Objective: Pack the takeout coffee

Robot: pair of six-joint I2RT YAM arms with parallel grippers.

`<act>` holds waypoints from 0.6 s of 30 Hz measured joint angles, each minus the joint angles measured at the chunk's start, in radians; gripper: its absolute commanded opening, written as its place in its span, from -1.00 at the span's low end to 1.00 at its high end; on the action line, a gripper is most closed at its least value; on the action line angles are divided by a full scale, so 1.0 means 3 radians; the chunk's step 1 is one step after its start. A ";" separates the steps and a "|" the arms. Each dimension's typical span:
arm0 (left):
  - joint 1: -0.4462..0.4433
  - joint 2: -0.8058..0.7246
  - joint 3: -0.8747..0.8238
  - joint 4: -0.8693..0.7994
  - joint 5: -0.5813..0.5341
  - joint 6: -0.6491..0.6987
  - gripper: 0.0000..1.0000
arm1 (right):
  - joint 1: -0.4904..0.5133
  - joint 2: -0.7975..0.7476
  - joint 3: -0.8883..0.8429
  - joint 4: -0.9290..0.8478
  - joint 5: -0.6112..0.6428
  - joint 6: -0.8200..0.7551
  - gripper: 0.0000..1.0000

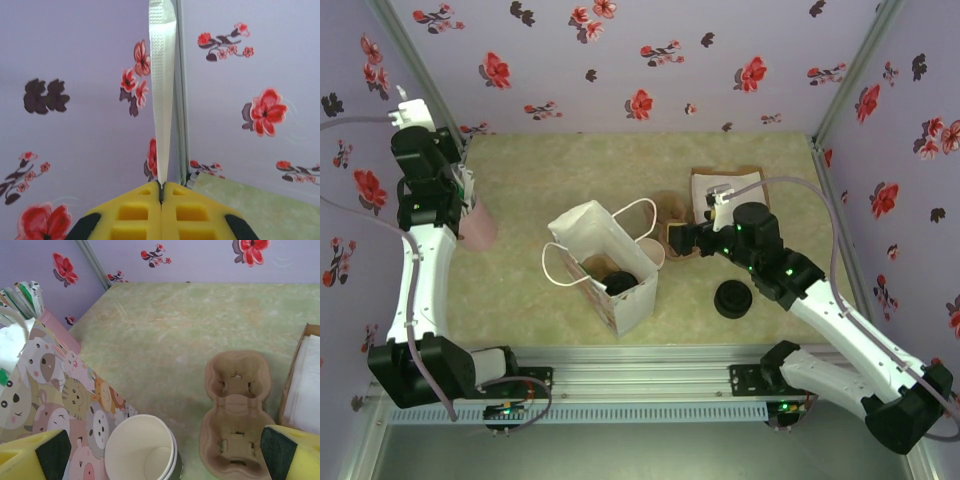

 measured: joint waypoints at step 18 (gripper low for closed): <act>0.0057 0.0179 -0.1132 0.0978 0.0060 -0.0240 -1.00 | -0.0027 0.0013 -0.0003 0.0078 -0.0140 0.0047 0.98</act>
